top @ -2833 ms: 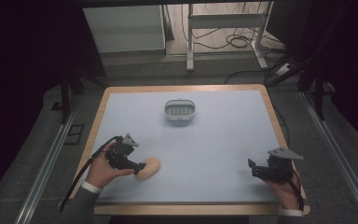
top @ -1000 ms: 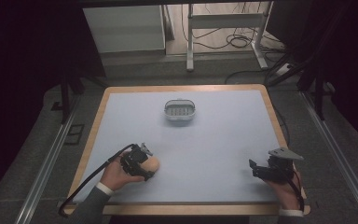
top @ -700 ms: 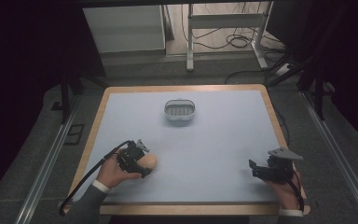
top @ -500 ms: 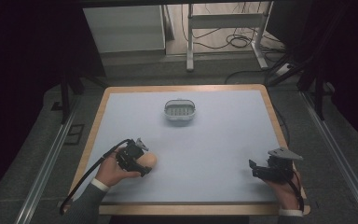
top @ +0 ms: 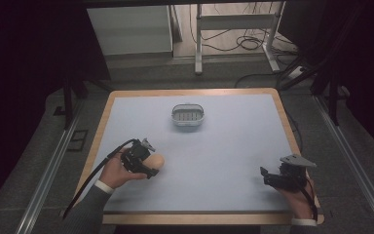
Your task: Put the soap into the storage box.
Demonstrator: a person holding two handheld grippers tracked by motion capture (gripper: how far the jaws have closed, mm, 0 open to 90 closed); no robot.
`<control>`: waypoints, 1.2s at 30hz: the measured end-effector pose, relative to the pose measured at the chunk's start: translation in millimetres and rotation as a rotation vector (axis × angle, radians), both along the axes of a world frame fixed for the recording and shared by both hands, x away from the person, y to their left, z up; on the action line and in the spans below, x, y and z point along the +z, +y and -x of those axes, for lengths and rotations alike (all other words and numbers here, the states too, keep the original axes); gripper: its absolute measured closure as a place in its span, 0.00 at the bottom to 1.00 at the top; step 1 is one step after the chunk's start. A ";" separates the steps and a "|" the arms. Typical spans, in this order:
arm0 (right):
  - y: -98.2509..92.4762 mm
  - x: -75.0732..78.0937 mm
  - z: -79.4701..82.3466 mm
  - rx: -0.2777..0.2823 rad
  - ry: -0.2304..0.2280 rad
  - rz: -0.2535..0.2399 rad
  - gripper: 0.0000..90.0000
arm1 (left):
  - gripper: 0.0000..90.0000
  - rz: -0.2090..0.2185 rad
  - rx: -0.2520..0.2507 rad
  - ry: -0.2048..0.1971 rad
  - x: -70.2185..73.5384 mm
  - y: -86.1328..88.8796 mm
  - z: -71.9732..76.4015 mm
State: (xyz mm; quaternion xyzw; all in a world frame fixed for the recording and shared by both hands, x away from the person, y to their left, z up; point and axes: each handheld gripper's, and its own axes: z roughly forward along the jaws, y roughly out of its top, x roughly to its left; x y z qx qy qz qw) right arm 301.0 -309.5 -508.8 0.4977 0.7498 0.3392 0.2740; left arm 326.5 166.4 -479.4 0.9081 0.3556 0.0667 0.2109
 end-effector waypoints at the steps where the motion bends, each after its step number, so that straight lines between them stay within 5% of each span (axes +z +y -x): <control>1: -0.2 0.0 0.0 -0.001 0.000 0.000 0.09 | 0.36 -0.004 -0.002 -0.002 1.0 -0.2 -1.0; 18: -1.1 -0.1 0.5 -0.005 0.000 -0.011 0.09 | 0.36 0.011 -0.007 -0.009 14.8 -2.0 -12.7; 36: -0.3 1.0 1.6 -0.011 -0.006 -0.013 0.09 | 0.36 0.016 -0.003 0.000 13.2 -0.4 -24.2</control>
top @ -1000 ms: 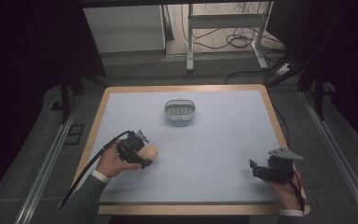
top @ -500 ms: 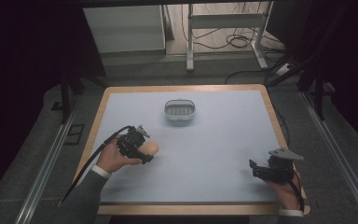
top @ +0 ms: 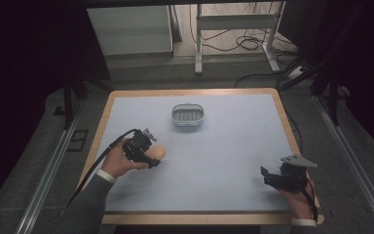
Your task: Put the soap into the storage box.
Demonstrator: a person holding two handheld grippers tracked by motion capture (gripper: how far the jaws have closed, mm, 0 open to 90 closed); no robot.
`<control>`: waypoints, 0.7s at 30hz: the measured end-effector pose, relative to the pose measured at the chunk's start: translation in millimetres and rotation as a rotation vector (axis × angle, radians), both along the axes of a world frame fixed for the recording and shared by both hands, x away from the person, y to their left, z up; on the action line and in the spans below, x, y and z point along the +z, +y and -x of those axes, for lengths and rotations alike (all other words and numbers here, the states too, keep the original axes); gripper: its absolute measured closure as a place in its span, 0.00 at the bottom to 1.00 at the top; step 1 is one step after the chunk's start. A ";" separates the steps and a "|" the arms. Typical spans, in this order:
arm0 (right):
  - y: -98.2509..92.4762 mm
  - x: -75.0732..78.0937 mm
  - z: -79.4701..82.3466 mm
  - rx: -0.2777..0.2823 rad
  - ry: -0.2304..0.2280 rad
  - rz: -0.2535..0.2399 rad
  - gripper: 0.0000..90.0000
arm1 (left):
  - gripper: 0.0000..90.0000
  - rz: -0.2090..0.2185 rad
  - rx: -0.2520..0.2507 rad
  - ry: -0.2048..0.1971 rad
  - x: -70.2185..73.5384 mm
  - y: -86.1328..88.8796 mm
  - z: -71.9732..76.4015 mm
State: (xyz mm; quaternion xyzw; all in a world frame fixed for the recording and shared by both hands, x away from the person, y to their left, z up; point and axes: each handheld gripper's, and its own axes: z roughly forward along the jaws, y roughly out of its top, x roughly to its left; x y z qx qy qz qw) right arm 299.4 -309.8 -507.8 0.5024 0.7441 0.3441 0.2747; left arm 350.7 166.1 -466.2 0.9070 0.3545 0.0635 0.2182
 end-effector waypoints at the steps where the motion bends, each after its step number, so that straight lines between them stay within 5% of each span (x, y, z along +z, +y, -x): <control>1: -0.2 -0.1 0.0 0.000 0.001 0.002 0.09 | 0.36 0.005 0.002 0.003 -0.5 -0.5 -0.4; 21: -3.6 0.9 -0.2 -0.009 -0.001 -0.011 0.09 | 0.36 0.000 -0.009 0.020 -7.2 -6.4 -16.7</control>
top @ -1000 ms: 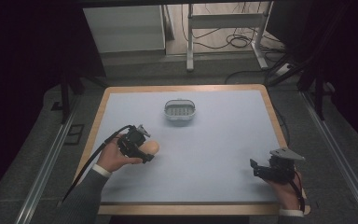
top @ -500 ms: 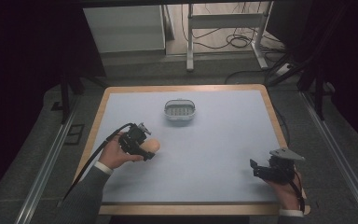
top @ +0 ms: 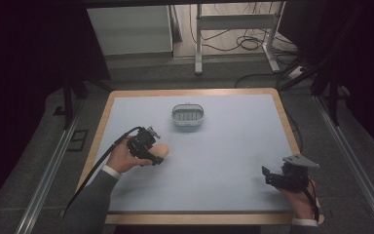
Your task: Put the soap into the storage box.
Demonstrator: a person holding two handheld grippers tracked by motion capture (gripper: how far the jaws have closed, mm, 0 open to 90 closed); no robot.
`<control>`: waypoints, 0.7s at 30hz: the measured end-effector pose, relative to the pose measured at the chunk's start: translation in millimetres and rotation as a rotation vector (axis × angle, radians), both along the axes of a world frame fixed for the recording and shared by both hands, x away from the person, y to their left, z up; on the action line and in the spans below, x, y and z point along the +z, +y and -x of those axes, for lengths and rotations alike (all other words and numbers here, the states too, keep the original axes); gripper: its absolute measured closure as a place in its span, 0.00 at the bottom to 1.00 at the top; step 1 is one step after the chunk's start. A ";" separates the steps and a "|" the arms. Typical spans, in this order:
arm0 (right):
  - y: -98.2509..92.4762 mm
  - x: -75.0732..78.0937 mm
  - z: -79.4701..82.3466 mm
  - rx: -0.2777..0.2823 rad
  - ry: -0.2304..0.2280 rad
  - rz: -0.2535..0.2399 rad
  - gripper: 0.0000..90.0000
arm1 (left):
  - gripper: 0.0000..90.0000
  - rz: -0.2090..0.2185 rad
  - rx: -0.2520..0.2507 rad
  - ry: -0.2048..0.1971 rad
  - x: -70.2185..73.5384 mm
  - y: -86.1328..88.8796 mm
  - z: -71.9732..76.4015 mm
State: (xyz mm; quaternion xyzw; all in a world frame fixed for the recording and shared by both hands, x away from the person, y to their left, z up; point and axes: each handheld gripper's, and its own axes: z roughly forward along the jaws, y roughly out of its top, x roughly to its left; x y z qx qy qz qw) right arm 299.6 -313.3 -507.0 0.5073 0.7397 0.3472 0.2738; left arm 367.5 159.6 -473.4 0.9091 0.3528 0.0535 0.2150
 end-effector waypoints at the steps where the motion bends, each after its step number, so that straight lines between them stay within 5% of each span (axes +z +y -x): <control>1: 0.1 -0.1 -0.1 -0.001 0.001 0.000 0.09 | 0.36 0.002 0.006 0.001 -0.3 0.4 -0.6; 21: 1.1 1.6 0.2 0.003 -0.006 0.006 0.09 | 0.37 0.008 0.029 -0.013 4.3 3.1 -17.2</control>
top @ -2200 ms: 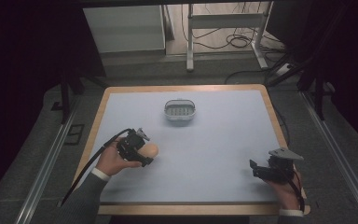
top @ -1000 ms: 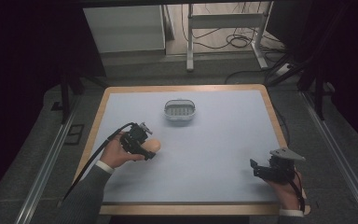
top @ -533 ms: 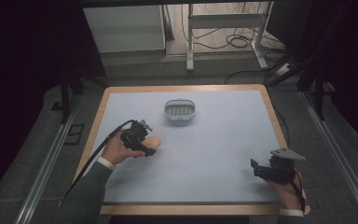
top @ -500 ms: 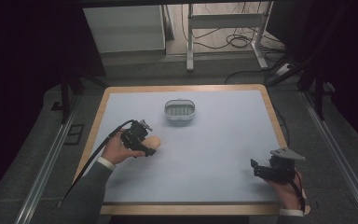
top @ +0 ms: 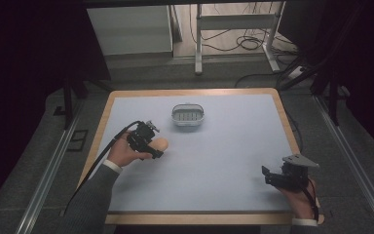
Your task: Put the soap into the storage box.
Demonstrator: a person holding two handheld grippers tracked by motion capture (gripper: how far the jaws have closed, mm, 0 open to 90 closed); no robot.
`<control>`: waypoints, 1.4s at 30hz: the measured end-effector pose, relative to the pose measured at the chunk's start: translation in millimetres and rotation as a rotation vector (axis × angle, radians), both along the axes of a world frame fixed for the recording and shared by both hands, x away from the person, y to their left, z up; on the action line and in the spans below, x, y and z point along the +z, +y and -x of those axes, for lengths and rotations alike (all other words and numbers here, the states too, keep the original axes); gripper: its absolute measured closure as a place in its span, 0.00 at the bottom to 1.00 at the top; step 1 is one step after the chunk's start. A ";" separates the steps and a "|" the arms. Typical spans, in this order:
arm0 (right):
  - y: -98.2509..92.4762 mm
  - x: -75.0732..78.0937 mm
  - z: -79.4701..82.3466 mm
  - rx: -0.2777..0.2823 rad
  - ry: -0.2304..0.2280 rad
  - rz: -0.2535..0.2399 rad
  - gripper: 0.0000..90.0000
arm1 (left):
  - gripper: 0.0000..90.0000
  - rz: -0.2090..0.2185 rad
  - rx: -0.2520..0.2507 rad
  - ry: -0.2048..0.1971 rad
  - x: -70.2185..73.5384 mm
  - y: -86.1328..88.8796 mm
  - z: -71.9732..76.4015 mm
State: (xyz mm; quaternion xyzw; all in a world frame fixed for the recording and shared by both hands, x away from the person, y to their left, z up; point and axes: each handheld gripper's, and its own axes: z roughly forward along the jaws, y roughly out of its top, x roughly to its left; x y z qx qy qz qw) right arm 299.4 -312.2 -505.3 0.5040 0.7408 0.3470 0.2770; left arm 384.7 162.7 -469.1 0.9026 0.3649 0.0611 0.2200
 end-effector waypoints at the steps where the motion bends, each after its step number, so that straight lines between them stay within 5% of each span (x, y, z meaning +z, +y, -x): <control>1: 0.0 0.0 0.0 0.000 0.000 0.000 0.09 | 0.37 -0.001 0.001 0.000 0.2 -0.5 -1.2; 42: -0.7 -0.3 -1.3 0.004 0.008 -0.005 0.09 | 0.36 -0.011 -0.018 -0.016 16.0 -14.7 -40.7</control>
